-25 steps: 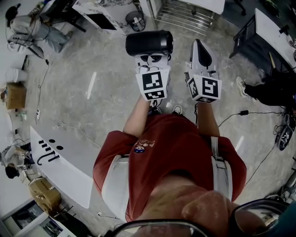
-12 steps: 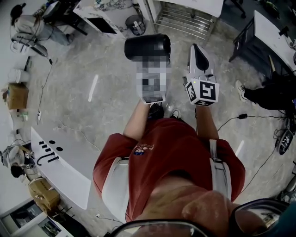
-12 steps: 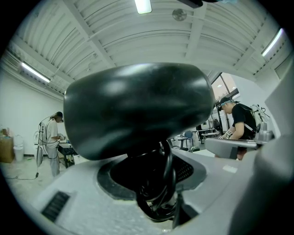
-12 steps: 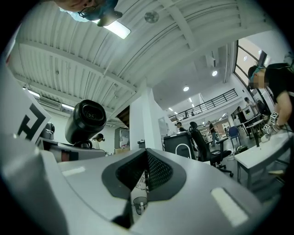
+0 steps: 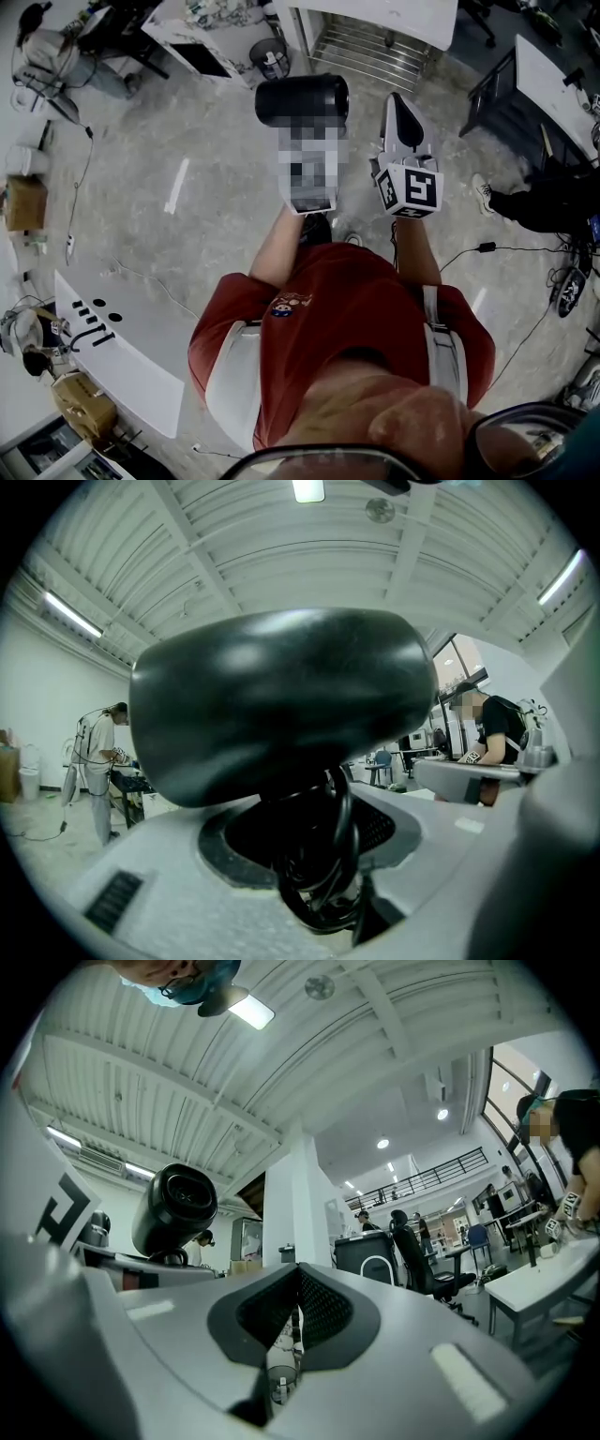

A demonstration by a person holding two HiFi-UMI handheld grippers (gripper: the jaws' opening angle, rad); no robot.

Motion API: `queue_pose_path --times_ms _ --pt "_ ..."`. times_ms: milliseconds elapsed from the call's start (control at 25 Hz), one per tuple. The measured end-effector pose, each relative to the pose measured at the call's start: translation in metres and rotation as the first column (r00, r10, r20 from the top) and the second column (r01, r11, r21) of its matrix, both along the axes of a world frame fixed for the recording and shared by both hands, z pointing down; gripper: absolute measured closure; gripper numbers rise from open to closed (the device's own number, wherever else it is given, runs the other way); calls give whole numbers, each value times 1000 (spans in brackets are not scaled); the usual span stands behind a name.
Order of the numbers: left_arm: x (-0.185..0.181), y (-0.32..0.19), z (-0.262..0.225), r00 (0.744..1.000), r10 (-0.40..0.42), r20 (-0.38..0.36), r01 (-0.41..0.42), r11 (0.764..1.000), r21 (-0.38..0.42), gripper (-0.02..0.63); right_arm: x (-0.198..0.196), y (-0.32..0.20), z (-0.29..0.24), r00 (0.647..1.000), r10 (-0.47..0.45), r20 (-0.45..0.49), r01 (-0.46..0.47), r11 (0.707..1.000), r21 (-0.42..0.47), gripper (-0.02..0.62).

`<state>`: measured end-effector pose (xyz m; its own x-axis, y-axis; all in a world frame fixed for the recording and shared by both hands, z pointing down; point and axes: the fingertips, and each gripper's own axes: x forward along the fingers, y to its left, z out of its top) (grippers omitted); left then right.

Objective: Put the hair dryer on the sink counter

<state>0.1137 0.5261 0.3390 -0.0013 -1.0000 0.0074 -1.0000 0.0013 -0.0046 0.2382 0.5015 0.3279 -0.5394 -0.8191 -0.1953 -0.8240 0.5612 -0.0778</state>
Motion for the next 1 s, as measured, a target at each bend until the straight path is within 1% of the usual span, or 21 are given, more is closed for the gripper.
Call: queue_pose_path --times_ms 200,520,760,1000 --pt "-34 -32 3 1000 5 2 -5 1000 -4 408 -36 -32 2 1000 1 -17 -1 1000 0 594" --pt "-103 -82 9 1000 2 -13 -2 1000 -12 407 -108 -82 5 999 -6 -43 6 1000 9 594" --pt "-140 -104 3 1000 14 -15 -14 1000 -11 408 -144 -102 -2 998 12 -57 -12 1000 10 594" --pt "-171 -126 5 999 33 -18 -33 999 -13 407 -174 -121 0 998 33 -59 -32 999 11 594"
